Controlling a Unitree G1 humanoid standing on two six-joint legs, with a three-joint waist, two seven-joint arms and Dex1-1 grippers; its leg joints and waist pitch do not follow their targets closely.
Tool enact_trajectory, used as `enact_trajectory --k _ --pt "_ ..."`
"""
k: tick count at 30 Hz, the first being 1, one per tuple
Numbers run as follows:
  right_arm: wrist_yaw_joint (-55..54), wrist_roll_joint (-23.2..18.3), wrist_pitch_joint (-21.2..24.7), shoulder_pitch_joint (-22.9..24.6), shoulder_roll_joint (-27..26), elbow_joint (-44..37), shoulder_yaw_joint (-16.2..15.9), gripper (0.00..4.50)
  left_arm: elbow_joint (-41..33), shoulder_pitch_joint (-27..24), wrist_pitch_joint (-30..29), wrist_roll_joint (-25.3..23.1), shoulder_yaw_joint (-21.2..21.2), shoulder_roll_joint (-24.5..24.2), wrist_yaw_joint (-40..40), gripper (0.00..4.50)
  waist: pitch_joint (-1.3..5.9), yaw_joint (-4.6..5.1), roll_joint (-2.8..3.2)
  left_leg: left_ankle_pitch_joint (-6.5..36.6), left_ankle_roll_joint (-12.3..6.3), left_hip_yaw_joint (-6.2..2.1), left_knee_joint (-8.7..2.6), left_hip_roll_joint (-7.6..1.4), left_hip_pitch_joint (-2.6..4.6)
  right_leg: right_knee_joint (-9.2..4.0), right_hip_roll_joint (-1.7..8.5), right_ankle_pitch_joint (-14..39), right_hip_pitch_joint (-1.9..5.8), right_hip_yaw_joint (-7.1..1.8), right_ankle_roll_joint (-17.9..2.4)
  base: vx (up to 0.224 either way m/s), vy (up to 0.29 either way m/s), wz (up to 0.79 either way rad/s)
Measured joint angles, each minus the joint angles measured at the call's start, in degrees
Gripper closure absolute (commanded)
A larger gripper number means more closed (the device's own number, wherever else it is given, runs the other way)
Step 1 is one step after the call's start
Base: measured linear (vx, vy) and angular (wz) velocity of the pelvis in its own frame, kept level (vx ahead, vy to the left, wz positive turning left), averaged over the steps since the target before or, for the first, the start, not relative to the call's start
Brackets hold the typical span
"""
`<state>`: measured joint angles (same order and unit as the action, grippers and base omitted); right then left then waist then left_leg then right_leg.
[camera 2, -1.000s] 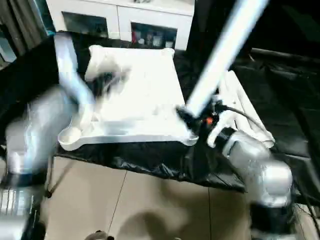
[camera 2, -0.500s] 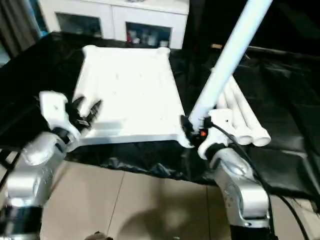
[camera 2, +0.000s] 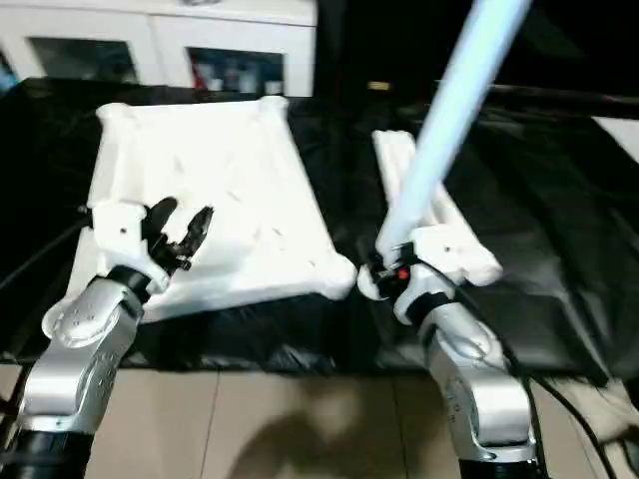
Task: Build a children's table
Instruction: Insert table leg to table base
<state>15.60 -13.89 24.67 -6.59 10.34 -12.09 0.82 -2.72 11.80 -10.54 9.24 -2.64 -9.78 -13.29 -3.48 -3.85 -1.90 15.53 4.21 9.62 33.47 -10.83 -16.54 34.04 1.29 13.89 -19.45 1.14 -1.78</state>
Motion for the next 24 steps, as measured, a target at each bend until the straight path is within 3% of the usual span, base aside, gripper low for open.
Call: enact_trajectory --k 4,6,10,14,16,17,18,20,21,22,23,24 --pt "0.39 0.07 -0.12 0.00 0.00 0.00 -0.72 2.61 -0.06 -0.20 0.29 -0.08 0.00 -0.01 0.00 1.51 0.26 0.14 -0.38 0.92 -0.61 -0.24 0.19 0.13 0.50 0.40 0.19 1.21 0.50 -0.10 -0.68 0.093 0.016 0.06" --pt "0.48 0.07 -0.18 0.00 0.00 0.00 -0.75 2.61 -0.09 -0.20 0.28 -0.08 0.06 0.02 -0.01 1.51 0.43 0.37 -0.64 1.43 -1.21 -0.43 0.55 0.69 0.45 0.91 0.29 1.91 0.59 -0.44 -0.64 0.074 0.007 0.08" --pt "0.49 0.15 -0.31 0.08 0.00 0.00 -0.72 2.61 -0.16 -0.21 0.28 -0.07 0.29 0.21 -0.11 1.51 0.44 0.43 -0.63 2.02 -1.49 -1.40 1.04 0.83 0.50 0.87 0.12 2.51 1.40 -0.64 -0.20 0.028 -0.003 0.06" --pt "0.55 0.16 -0.37 0.13 -0.05 0.00 -1.05 2.61 -0.16 -0.22 0.28 -0.05 0.18 0.17 -0.24 1.51 0.49 0.45 -0.54 2.15 -1.22 -1.70 0.99 0.90 1.24 1.25 0.21 3.03 1.74 -0.44 -0.59 0.015 -0.004 0.02" --pt "0.59 0.08 -0.36 0.61 -0.05 -0.02 -1.12 2.61 -0.17 -0.21 0.28 0.00 0.38 0.30 -0.33 1.51 0.50 0.29 -0.48 2.30 -1.49 -1.93 1.06 0.94 1.27 0.95 0.14 3.20 2.53 -0.45 -0.24 0.000 0.000 0.00" --pt "0.59 0.04 -0.35 0.72 -0.09 -0.02 -1.12 2.61 -0.17 -0.25 0.28 0.01 0.47 0.38 -0.39 1.51 0.50 0.10 -0.38 2.39 0.22 -1.30 0.45 0.40 2.61 1.29 -0.01 3.38 2.45 -0.88 -0.43 0.000 0.000 0.00" --pt "0.62 0.01 -0.33 0.69 -0.29 -0.04 -1.25 2.61 -0.17 -0.42 0.28 0.01 0.34 0.26 -0.40 1.51 0.42 0.09 -0.40 2.60 0.87 -0.73 0.23 0.16 3.32 1.77 -0.11 3.61 2.40 -1.40 -0.78 0.039 -0.046 -0.26" --pt "0.61 0.02 -0.35 0.76 -0.63 -0.07 -1.34 2.61 -0.22 -0.45 0.29 0.01 0.11 0.03 -0.43 1.51 0.47 0.33 -0.65 2.94 1.37 0.69 -0.23 0.21 4.85 3.56 0.26 4.80 1.68 -1.57 -2.62 0.025 -0.036 -0.30" --pt "0.52 0.05 -0.40 0.98 -0.41 -0.08 -1.12 2.61 -0.29 -0.36 0.30 0.01 0.21 -0.05 -0.50 1.51 0.49 0.10 -0.65 3.20 1.13 1.13 0.06 0.54 4.81 3.42 -0.01 5.12 2.70 -2.43 -1.22 0.063 0.009 -0.20" --pt "0.48 0.07 -0.50 1.71 0.15 -0.13 -0.42 2.61 -0.29 0.28 0.29 0.01 0.62 0.50 -0.55 1.51 0.56 -0.03 -0.26 3.75 -0.01 -0.17 1.76 0.78 3.85 2.91 -0.46 4.89 3.18 -2.69 0.74 0.091 0.030 -0.18" --pt "0.30 0.21 -0.48 2.34 0.56 0.73 0.56 2.61 -0.49 0.37 0.31 0.04 2.21 1.48 -0.98 1.51 0.64 -0.76 0.19 3.92 -0.40 -1.64 5.16 1.27 1.78 2.33 -1.27 4.94 4.12 -3.19 0.77 0.069 0.040 0.00" --pt "0.21 0.34 -0.45 2.34 0.81 1.26 0.95 2.61 -0.53 0.21 0.32 0.04 2.90 1.53 -1.16 1.51 0.76 -1.46 0.64 3.73 -0.16 -2.56 7.72 1.70 -0.59 1.70 -1.78 4.85 4.82 -3.26 0.83 0.057 0.041 -0.01"
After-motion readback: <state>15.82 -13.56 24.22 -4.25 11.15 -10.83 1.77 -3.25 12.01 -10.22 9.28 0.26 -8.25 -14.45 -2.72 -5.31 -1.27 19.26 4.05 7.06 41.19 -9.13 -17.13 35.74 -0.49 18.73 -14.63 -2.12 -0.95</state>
